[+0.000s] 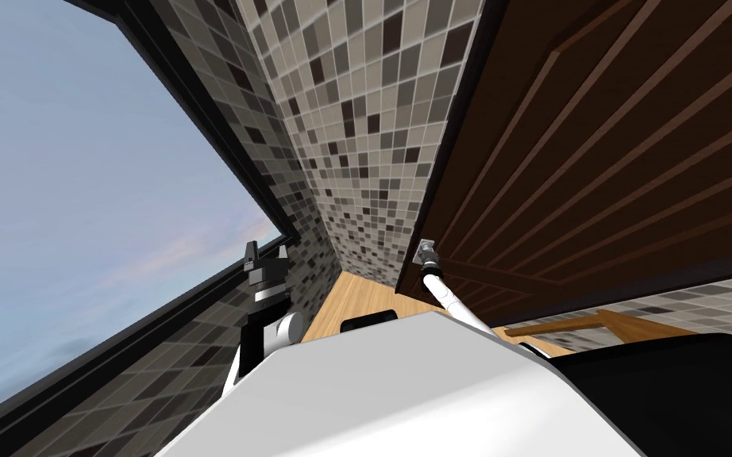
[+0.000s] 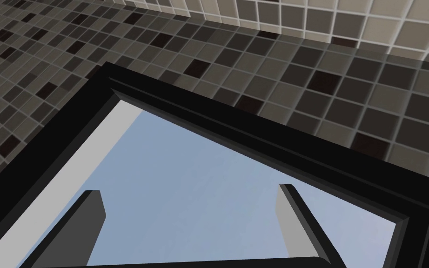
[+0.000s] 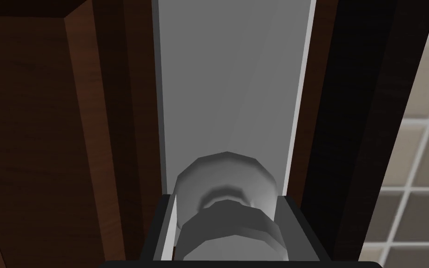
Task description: Pull the door open
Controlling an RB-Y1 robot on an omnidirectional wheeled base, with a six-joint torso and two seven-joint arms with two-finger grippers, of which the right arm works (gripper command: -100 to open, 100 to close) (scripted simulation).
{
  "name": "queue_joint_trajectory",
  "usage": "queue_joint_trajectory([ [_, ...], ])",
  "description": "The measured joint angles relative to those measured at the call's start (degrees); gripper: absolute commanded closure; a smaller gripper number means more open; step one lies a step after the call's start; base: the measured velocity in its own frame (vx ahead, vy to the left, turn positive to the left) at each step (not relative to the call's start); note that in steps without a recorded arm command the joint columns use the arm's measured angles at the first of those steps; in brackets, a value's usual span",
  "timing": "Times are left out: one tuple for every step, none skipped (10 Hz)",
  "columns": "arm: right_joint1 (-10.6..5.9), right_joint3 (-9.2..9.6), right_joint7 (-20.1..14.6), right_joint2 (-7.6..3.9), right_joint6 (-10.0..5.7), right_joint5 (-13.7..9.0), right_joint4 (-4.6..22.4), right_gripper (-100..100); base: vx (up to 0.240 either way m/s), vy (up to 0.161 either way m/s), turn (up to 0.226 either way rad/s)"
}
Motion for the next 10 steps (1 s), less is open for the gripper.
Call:
queue_joint_trajectory([
  [0.01, 0.01, -0.01, 0.01, -0.01, 0.0, 0.01, 100, -0.01, 0.0, 0.008],
  [0.05, -0.2, -0.12, 0.01, -0.55, -1.17, -0.19, 100, -0.024, -0.003, 0.001],
  [0.03, -0.33, -0.44, 0.15, -1.13, -2.61, -0.33, 100, -0.034, -0.001, 0.0],
  [-0.32, -0.35, -1.02, 0.28, -1.64, -4.02, -0.01, 100, -0.039, 0.006, 0.01],
  [-0.55, -0.54, -1.63, 0.26, -2.5, -5.72, 0.12, 100, -0.043, 0.003, 0.004],
  [-0.68, -0.44, -2.89, 0.17, -3.19, -6.98, 0.41, 100, -0.035, 0.005, 0.001],
  [-0.82, -0.47, -3.44, 0.28, -3.67, -8.28, 0.54, 100, -0.035, 0.01, 0.001],
  [-0.63, -0.79, -3.41, 0.51, -4.44, -9.93, 0.03, 100, -0.025, 0.007, 0.0],
  [-0.49, -1.11, -3.08, 0.65, -5.15, -11.48, -0.41, 100, -0.025, 0.0, 0.001],
  [-0.68, -1.21, -3.64, 0.67, -5.85, -13.03, -0.29, 100, -0.023, 0.001, 0.001],
])
